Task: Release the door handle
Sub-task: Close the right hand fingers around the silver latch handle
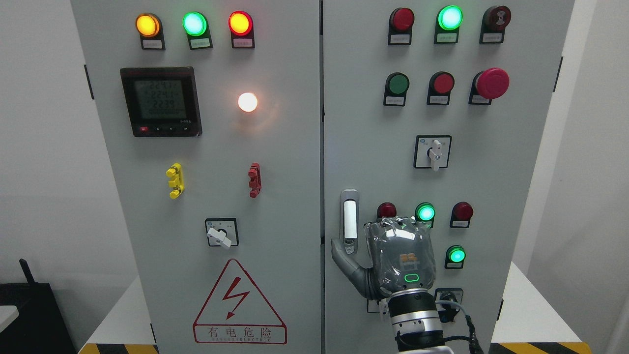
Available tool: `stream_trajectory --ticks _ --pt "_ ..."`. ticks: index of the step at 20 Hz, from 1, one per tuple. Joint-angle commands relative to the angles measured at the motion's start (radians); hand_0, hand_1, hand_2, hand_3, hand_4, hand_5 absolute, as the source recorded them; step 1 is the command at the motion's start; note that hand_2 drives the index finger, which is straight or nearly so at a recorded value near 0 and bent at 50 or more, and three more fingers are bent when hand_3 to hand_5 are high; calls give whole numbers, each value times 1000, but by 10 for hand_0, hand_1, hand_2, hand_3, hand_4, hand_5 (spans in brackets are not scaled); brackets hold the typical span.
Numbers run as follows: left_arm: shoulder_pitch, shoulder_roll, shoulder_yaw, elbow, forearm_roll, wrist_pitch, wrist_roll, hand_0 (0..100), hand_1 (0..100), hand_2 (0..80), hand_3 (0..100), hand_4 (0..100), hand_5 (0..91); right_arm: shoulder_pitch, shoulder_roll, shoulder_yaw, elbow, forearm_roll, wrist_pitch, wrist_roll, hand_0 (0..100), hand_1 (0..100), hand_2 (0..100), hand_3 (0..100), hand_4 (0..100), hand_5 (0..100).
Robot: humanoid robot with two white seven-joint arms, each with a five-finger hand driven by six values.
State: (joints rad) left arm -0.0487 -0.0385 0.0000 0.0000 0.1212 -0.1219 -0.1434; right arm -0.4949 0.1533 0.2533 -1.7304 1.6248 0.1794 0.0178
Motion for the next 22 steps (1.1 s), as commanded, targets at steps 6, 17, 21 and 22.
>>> stream_trajectory --ticks 6,17,21,22 --pt "0 0 11 17 0 1 1 120 389 0 0 0 0 -2 0 -11 6 0 0 -4 317 0 974 1000 1000 952" --pt "1 0 11 17 0 1 1 120 389 0 0 0 0 -1 0 -22 6 0 2 -4 331 0 974 1000 1000 952" --pt "0 0 11 17 0 -1 1 120 389 0 0 0 0 -1 0 -26 6 0 2 -4 332 0 974 1000 1000 952" --pt "0 0 11 17 0 1 1 120 389 0 0 0 0 -1 0 -26 6 0 2 -4 335 0 973 1000 1000 952"
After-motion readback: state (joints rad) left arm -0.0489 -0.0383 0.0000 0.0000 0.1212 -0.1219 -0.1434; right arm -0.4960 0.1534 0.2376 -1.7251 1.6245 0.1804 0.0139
